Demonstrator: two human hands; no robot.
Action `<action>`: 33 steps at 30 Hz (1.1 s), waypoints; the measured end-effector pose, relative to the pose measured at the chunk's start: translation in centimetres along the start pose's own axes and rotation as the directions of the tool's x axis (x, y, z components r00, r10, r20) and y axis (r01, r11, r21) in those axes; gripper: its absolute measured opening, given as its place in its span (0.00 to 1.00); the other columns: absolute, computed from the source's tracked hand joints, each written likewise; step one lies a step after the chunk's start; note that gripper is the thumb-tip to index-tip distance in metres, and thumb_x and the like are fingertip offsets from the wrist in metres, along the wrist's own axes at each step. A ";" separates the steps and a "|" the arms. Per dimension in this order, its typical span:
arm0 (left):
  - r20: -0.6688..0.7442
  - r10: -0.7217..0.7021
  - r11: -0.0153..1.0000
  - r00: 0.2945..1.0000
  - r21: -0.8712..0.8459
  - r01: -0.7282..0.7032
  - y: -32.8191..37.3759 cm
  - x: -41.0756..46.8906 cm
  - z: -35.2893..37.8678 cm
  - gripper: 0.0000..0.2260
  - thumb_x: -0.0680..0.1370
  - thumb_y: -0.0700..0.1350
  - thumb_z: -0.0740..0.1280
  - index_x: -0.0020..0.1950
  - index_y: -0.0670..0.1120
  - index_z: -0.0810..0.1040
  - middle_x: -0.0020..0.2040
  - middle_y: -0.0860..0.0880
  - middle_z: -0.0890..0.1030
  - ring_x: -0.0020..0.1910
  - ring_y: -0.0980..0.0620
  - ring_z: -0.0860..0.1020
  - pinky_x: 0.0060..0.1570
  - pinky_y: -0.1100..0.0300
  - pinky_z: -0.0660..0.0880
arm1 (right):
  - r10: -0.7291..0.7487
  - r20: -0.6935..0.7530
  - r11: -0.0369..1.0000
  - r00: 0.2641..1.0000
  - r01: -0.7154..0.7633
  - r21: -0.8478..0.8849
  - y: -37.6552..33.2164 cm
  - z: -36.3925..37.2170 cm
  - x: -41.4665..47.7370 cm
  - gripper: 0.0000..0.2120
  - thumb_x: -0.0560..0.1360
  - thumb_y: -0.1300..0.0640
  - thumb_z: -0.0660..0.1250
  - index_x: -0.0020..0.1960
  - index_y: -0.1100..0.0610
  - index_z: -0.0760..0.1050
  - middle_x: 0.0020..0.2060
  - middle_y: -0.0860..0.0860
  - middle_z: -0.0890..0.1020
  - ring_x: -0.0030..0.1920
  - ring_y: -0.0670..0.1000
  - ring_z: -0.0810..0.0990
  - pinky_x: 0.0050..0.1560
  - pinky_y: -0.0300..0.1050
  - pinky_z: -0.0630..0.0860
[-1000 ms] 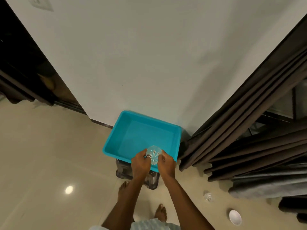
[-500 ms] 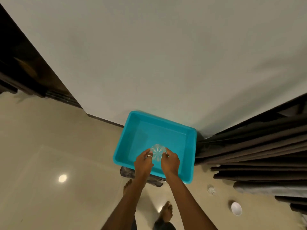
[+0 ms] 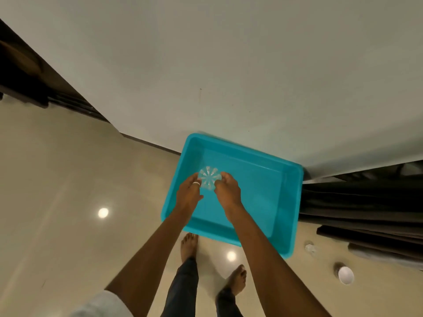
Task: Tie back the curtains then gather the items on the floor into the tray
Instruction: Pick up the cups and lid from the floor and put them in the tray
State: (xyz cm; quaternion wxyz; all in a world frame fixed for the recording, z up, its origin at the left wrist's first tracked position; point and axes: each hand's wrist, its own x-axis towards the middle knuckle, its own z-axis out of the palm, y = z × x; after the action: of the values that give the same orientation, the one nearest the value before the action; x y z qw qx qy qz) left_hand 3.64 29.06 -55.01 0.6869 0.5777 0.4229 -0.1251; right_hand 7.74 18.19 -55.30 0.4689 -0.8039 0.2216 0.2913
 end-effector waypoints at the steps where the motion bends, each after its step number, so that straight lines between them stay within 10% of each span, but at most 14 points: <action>1: 0.011 0.002 1.000 1.000 0.009 -0.002 0.4 0.9 0.1 0.15 0.83 0.41 0.59 0.66 0.50 0.79 0.61 0.49 0.81 0.57 0.53 0.80 0.45 0.59 0.78 | 0.013 0.009 1.000 1.000 -0.013 0.021 0.1 0.2 0.9 0.24 0.64 0.49 0.59 0.58 0.51 0.79 0.53 0.50 0.85 0.54 0.55 0.82 0.61 0.59 0.78; 10: 0.119 -0.004 0.976 0.993 0.217 -0.022 1.9 8.3 0.9 0.15 0.82 0.40 0.60 0.51 0.59 0.79 0.53 0.55 0.80 0.54 0.54 0.77 0.58 0.49 0.78 | 0.103 0.132 0.968 0.986 -0.130 0.214 -2.1 0.6 5.2 0.12 0.76 0.62 0.61 0.57 0.52 0.76 0.53 0.52 0.82 0.51 0.51 0.82 0.62 0.59 0.80; 17: 0.128 -0.034 0.971 0.991 0.239 0.003 1.9 11.9 1.1 0.14 0.82 0.39 0.59 0.57 0.57 0.77 0.55 0.54 0.80 0.56 0.55 0.76 0.59 0.49 0.77 | 0.101 0.249 0.942 0.963 -0.173 0.289 -2.2 1.7 8.5 0.11 0.80 0.64 0.59 0.50 0.49 0.74 0.51 0.47 0.80 0.54 0.45 0.79 0.64 0.52 0.78; 33: 0.026 -0.113 0.971 0.993 0.214 0.105 3.1 11.0 0.3 0.16 0.82 0.43 0.64 0.71 0.47 0.72 0.67 0.49 0.72 0.62 0.48 0.74 0.63 0.47 0.78 | 0.141 0.155 0.944 0.978 -0.180 0.277 -2.1 2.0 8.2 0.23 0.80 0.63 0.61 0.75 0.57 0.66 0.70 0.55 0.71 0.60 0.50 0.76 0.66 0.54 0.78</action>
State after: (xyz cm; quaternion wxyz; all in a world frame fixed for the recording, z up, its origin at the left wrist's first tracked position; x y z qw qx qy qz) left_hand 12.55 33.20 -60.90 0.6211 0.6212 0.4250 -0.2183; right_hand 14.56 20.24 -60.26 0.5698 -0.6847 0.2950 0.3457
